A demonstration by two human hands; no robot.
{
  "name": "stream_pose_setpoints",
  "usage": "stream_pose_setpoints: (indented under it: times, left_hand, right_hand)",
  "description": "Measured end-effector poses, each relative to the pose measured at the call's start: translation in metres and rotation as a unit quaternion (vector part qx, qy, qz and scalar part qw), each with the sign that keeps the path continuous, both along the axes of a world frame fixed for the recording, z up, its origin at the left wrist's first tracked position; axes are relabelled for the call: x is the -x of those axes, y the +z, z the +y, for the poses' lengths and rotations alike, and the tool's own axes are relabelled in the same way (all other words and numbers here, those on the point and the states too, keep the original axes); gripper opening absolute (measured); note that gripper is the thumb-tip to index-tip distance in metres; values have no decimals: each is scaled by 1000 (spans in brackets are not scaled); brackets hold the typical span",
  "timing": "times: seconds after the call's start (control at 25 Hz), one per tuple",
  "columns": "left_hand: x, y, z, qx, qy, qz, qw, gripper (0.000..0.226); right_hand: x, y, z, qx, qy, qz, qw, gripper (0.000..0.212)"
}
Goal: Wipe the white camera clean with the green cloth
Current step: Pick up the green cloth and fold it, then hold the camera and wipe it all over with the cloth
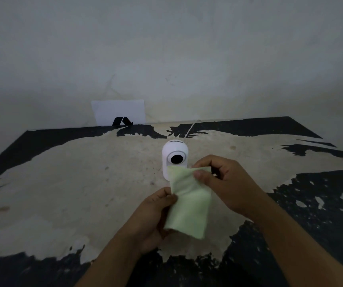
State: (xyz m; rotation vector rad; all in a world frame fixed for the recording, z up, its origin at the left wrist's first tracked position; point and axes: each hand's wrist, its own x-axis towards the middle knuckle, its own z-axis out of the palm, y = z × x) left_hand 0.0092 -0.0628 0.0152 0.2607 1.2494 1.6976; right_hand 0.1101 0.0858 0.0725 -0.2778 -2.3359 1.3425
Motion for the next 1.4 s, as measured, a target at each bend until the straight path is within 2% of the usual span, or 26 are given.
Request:
stream_pose_setpoints:
  times: [0.08, 0.16, 0.28, 0.36, 0.44, 0.52, 0.56, 0.6, 0.68, 0.72, 0.84, 0.92, 0.96, 1.04, 1.12, 1.2, 1.28, 1.4]
  left_hand:
    - [5, -2, -3, -8, 15, -57, 998, 34]
    - [11, 0, -6, -12, 30, -86, 996, 40]
    - [13, 3, -6, -17, 32, -46, 998, 39]
    - [13, 6, -4, -7, 21, 23, 999, 30]
    - [14, 12, -1, -7, 4, 78, 997, 25]
    - [14, 21, 2, -9, -13, 134, 991, 19]
    - [14, 27, 4, -7, -19, 164, 986, 17]
    - [15, 32, 6, 0, -22, 194, 981, 16]
    - [20, 36, 11, 30, -21, 264, 964, 18]
    - [23, 36, 12, 50, -19, 299, 953, 20]
    - [37, 26, 17, 103, 14, 367, 924, 20]
    - [50, 14, 21, 153, 77, 433, 885, 15]
    - [59, 7, 24, 187, 90, 474, 856, 22]
    - [76, -8, 35, 253, 64, 538, 802, 58]
    - [90, -20, 52, 301, 15, 573, 762, 92]
    - [99, -30, 67, 304, -11, 574, 760, 107]
    - [107, -37, 74, 271, -21, 552, 788, 107]
    - [114, -41, 77, 245, -34, 554, 795, 103]
  right_hand:
    - [-4, -8, -1, -106, 34, -25, 993, 20]
    - [-9, -20, -4, -193, 49, -45, 979, 10]
    - [-19, -32, -6, -249, 76, -98, 961, 34]
    - [-22, -33, -2, -173, 62, -105, 977, 55]
    - [-19, -32, 3, -7, 17, -58, 998, 76]
    - [-9, -37, 7, 174, 23, -24, 984, 84]
    - [-4, -41, 7, 214, 30, -14, 976, 77]
    - [0, -43, 5, 213, 29, -8, 976, 62]
    - [5, -40, -3, 170, 4, -5, 985, 23]
    - [6, -39, -5, 156, 3, -14, 988, 14]
    - [9, -42, 2, 150, -19, -39, 988, 18]
    - [15, -48, 15, 161, -102, -40, 981, 13]
    - [20, -52, 22, 163, -151, -44, 974, 14]
    - [35, -61, 33, 164, -222, -64, 959, 15]
    - [55, -65, 37, 164, -254, -74, 950, 14]
    - [70, -63, 34, 162, -266, -76, 947, 20]
    - [81, -61, 30, 127, -249, -86, 956, 32]
    - [92, -62, 22, 57, -191, -121, 972, 33]
